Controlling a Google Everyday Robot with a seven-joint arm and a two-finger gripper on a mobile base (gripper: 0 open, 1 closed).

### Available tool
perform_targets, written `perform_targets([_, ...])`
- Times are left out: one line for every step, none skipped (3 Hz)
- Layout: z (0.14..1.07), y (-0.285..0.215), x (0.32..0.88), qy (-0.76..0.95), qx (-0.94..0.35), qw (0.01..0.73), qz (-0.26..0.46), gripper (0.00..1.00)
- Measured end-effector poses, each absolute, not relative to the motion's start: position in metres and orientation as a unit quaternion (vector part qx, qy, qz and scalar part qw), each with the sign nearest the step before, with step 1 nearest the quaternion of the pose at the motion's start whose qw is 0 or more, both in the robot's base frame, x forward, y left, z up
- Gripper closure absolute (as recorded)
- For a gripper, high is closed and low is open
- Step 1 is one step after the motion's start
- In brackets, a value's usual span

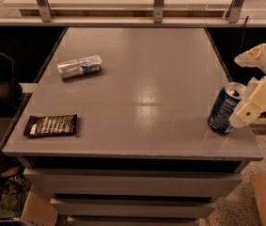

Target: Move pepsi can near redbull can

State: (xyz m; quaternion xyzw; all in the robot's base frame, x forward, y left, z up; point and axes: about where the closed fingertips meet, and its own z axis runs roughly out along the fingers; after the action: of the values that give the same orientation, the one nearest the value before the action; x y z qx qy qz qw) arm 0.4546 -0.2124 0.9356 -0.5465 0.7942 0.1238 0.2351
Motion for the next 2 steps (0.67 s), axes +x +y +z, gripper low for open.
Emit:
perform_targets([0.918, -0.2124, 0.4596, 0.799, -0.509, 0.271, 0.172, 0.0])
perform_targets([0.9085, -0.2184, 0.4641, 0.803, -0.472, 0.309, 0.192, 0.0])
